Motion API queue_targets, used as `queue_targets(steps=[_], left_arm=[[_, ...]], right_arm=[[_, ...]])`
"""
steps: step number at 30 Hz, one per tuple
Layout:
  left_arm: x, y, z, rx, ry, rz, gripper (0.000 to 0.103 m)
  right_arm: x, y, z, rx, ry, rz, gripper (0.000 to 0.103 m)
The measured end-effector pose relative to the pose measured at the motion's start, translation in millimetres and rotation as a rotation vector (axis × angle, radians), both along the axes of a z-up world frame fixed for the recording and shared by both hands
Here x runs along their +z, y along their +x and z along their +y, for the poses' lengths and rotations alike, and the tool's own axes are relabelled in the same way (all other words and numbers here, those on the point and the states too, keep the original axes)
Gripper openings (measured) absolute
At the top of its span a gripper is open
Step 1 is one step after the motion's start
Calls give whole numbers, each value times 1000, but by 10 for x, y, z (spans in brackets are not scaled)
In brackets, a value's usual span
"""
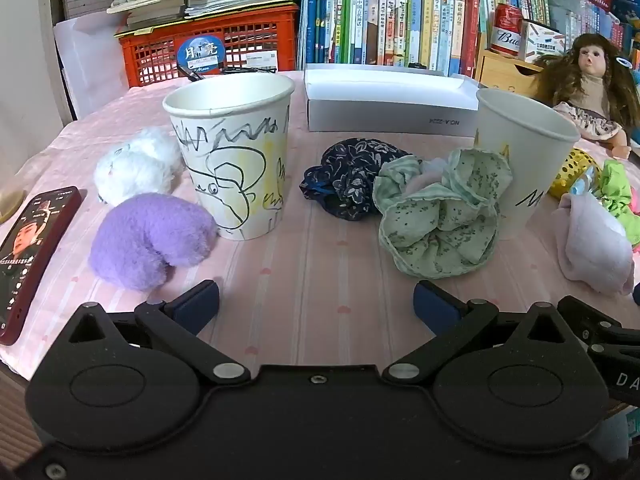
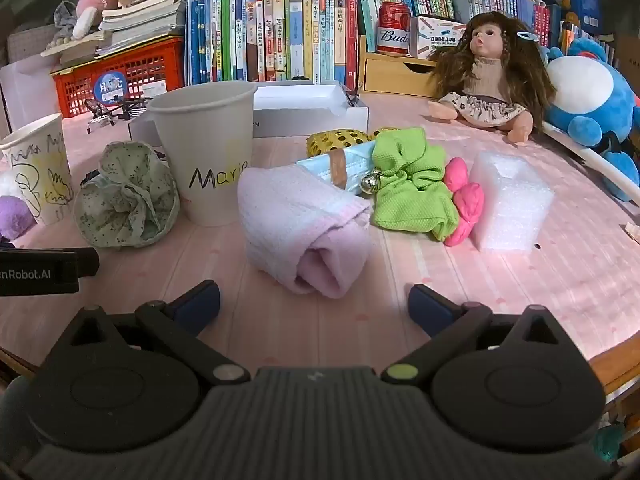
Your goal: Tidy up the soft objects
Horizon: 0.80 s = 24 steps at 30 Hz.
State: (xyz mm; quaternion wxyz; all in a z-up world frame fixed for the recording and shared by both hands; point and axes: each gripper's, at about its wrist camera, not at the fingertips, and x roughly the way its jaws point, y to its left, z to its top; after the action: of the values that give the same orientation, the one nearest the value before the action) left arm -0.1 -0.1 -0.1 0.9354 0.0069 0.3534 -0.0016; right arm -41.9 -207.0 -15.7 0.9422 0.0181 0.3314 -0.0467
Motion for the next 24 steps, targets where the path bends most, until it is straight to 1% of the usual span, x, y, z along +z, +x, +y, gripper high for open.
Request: queue_targets(steps=[24], left_arm=[[-1, 5, 0, 2, -2, 13, 103]], right_arm=[[3, 2, 14, 0, 0, -1, 103]])
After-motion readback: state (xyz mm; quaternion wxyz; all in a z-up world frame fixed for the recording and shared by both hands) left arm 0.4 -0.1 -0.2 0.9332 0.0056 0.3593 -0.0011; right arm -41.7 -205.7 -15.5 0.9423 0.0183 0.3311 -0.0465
